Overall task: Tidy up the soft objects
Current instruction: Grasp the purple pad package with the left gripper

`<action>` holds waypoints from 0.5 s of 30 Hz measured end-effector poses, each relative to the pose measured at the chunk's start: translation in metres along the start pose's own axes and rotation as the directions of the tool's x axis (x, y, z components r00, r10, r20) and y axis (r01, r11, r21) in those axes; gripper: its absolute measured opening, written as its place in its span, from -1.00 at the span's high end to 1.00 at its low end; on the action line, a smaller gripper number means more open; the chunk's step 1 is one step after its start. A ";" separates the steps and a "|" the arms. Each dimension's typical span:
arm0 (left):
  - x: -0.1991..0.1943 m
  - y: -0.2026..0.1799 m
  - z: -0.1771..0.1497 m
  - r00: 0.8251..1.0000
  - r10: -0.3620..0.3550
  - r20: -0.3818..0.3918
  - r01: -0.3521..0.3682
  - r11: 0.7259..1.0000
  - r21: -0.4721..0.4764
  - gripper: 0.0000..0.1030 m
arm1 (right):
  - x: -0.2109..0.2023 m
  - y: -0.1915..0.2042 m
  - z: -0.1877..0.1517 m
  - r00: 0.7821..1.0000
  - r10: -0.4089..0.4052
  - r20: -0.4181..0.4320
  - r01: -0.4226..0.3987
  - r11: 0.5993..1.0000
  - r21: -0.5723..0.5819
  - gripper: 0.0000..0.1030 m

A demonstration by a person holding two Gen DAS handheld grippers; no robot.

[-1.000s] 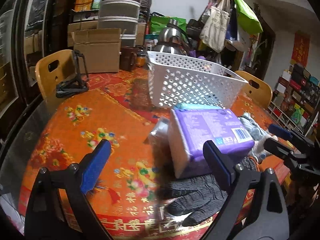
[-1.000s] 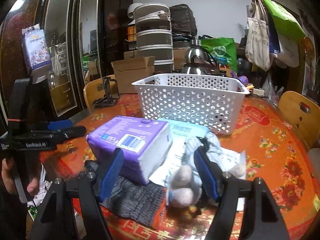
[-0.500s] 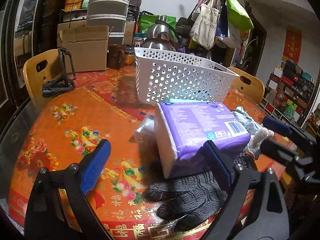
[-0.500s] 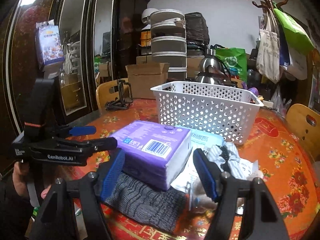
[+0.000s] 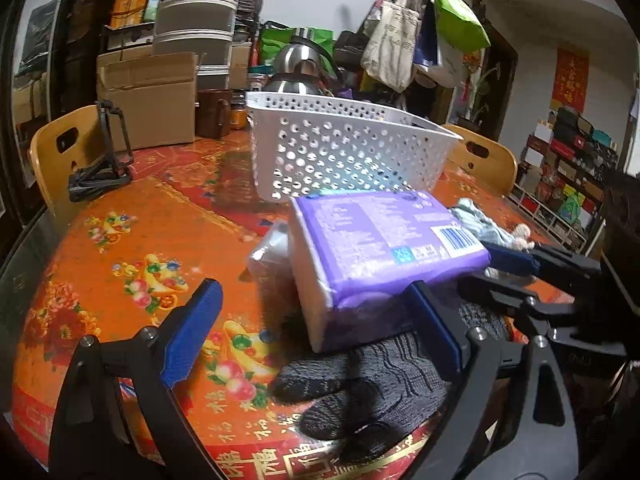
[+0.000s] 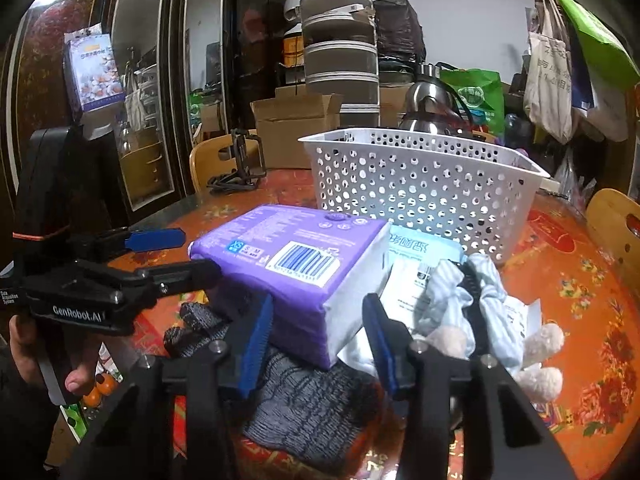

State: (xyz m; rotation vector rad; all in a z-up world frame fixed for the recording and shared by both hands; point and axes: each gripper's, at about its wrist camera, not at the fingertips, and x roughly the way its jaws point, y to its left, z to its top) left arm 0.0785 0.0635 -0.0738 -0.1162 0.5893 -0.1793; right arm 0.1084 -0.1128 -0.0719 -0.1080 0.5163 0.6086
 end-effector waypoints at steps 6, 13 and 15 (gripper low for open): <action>0.010 -0.011 -0.004 0.999 -0.037 -0.027 0.038 0.998 0.040 -0.63 | 0.004 0.003 -0.001 1.000 0.014 -0.010 -0.015 0.999 -0.046 0.16; 0.013 -0.014 -0.006 0.994 -0.097 -0.047 0.099 0.994 0.050 -0.29 | 0.006 0.002 -0.001 1.000 0.028 -0.012 -0.028 0.998 -0.055 0.24; 0.013 -0.015 -0.007 0.993 -0.106 -0.048 0.108 0.993 0.049 -0.18 | 0.006 0.003 -0.001 1.000 0.027 -0.012 -0.027 0.998 -0.058 0.24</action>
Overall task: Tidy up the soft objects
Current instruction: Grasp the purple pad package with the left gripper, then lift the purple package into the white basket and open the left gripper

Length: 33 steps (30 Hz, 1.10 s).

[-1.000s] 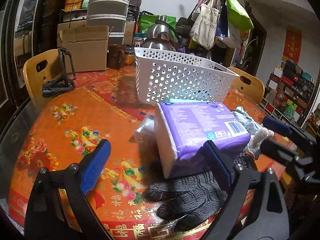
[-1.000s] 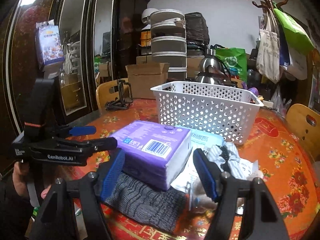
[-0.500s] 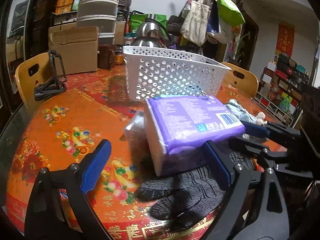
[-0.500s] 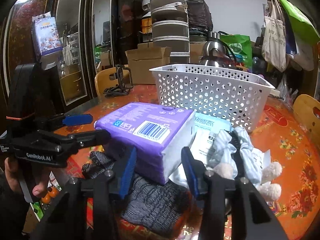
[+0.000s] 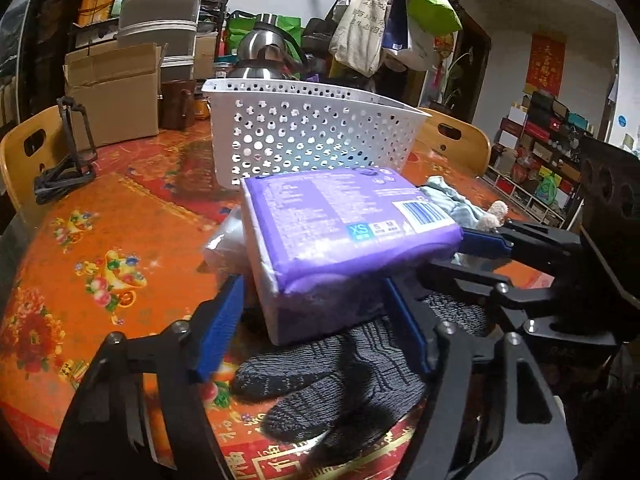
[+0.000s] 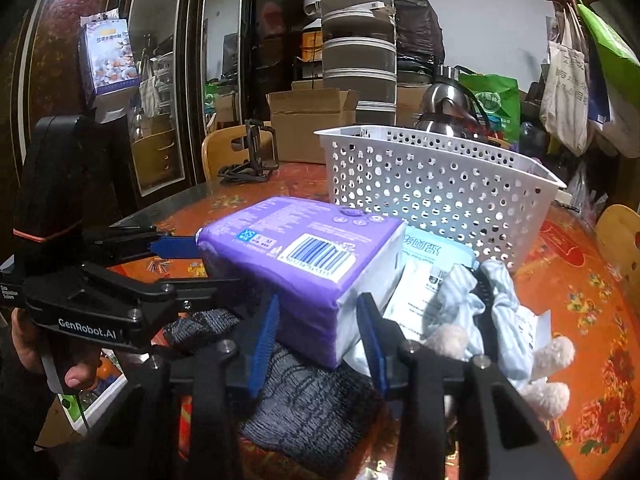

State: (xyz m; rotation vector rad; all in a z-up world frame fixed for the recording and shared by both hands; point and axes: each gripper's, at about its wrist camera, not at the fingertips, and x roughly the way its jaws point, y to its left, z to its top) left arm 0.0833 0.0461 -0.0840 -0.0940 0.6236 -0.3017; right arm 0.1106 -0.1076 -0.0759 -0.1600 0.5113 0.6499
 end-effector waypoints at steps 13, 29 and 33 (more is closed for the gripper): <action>-0.006 -0.005 0.003 1.000 0.021 0.004 -0.021 1.000 -0.003 -0.05 | 0.005 0.005 0.002 0.999 -0.034 -0.018 0.034 0.999 -0.013 0.29; -0.029 -0.028 0.045 0.992 0.108 0.068 -0.110 0.994 0.027 0.03 | -0.017 -0.011 0.033 0.999 -0.040 0.028 0.039 0.998 0.043 0.35; -0.039 -0.043 0.061 0.984 0.138 0.111 -0.146 0.986 0.075 0.03 | -0.027 -0.018 0.048 0.998 -0.050 0.044 0.048 0.998 0.038 0.35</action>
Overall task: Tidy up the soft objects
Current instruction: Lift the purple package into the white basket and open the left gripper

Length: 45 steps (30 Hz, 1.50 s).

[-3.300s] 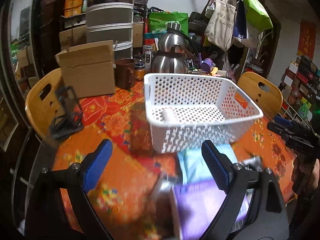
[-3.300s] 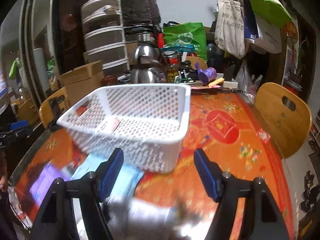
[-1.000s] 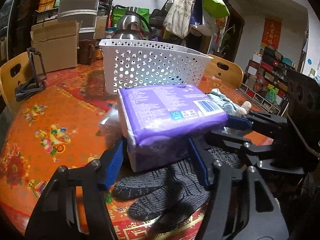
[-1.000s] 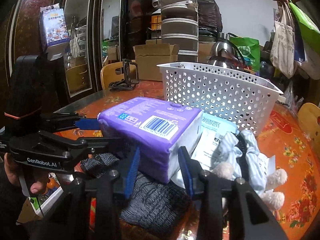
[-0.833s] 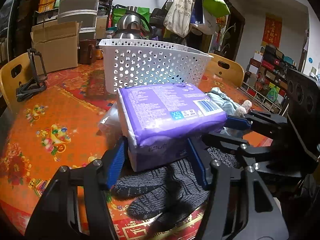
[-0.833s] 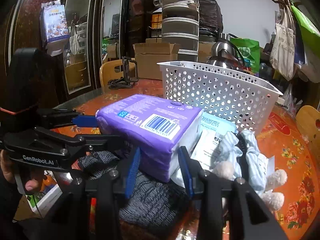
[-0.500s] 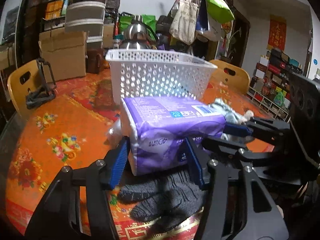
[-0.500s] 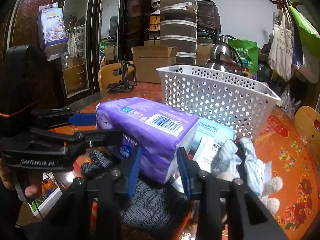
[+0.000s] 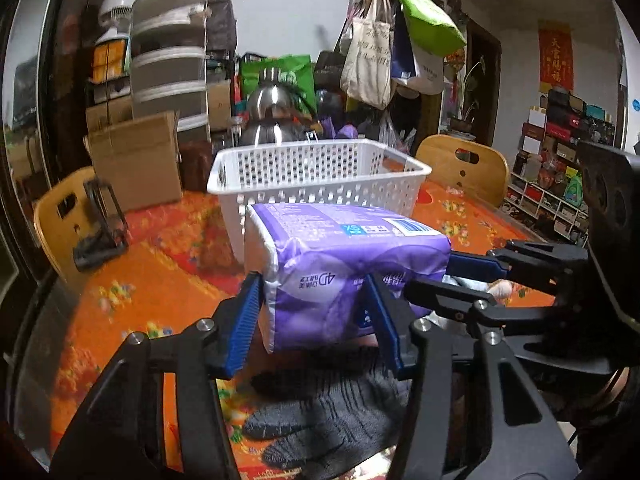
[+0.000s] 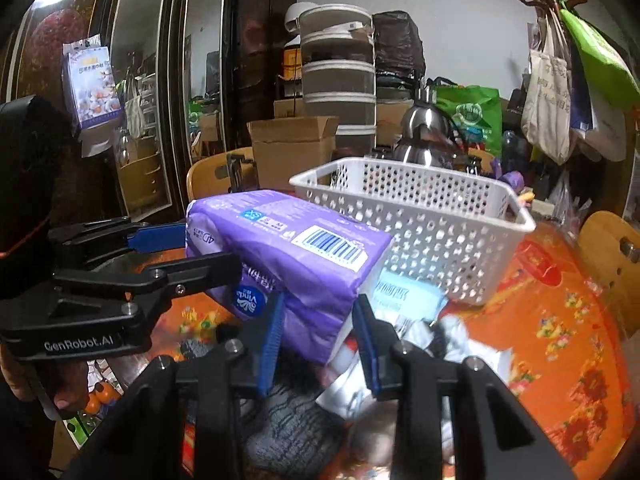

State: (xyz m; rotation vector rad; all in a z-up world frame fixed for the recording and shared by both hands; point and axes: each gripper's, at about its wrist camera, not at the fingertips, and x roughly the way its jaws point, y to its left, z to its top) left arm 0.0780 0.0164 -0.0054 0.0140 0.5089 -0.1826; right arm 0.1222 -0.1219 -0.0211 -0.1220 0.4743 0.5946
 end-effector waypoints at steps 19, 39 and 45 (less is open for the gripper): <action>0.046 -0.003 0.172 0.997 -0.042 0.063 0.041 0.999 0.010 0.06 | 0.014 -0.069 0.144 0.992 -0.123 0.034 0.125 0.989 -0.079 0.36; 0.230 0.028 0.217 0.982 -0.087 -0.169 0.063 0.988 -0.145 0.02 | 0.130 -0.153 0.153 0.988 -0.120 -0.098 0.121 0.993 0.011 0.36; 0.235 0.050 0.197 0.983 -0.038 -0.181 0.009 0.987 -0.159 -0.54 | 0.133 -0.160 0.137 0.974 -0.197 -0.110 0.198 0.980 0.001 0.14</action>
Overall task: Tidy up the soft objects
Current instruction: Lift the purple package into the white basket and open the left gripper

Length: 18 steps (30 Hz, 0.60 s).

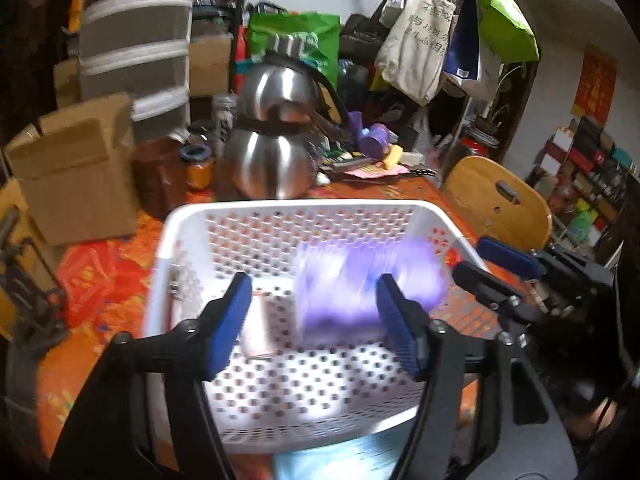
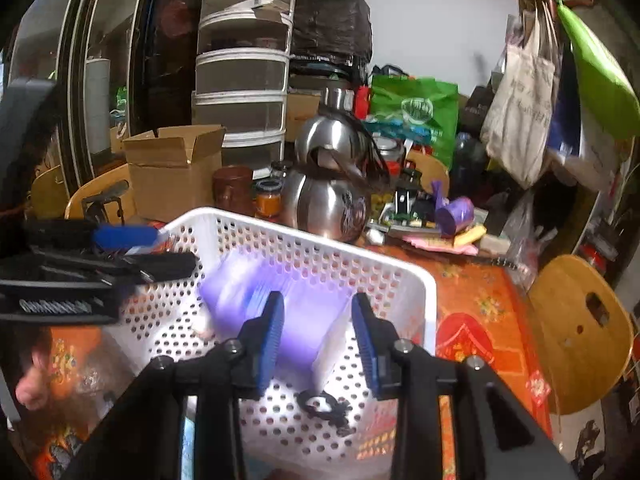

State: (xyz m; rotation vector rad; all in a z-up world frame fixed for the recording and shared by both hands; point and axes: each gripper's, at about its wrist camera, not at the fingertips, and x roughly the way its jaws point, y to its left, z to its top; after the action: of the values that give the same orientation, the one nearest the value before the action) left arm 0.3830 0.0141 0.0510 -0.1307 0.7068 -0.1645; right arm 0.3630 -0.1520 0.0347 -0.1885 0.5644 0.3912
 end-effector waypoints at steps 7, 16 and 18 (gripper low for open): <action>-0.018 0.011 -0.008 0.999 0.003 0.043 -0.003 1.000 -0.004 -0.70 | 0.000 -0.017 -0.007 1.000 -0.002 -0.010 0.003 0.997 0.072 -0.24; -0.013 0.003 -0.020 1.000 -0.004 0.003 0.004 1.000 0.007 -0.70 | -0.004 -0.014 -0.012 1.000 -0.006 -0.024 0.007 0.998 0.063 -0.24; -0.013 0.003 -0.022 1.000 -0.007 0.001 0.007 1.000 0.004 -0.70 | -0.006 -0.015 -0.013 1.000 -0.002 -0.022 0.004 0.997 0.071 -0.24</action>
State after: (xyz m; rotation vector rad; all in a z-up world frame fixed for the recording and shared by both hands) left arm 0.3592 0.0178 0.0425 -0.1298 0.7050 -0.1725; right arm 0.3586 -0.1713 0.0280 -0.1256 0.5985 0.3659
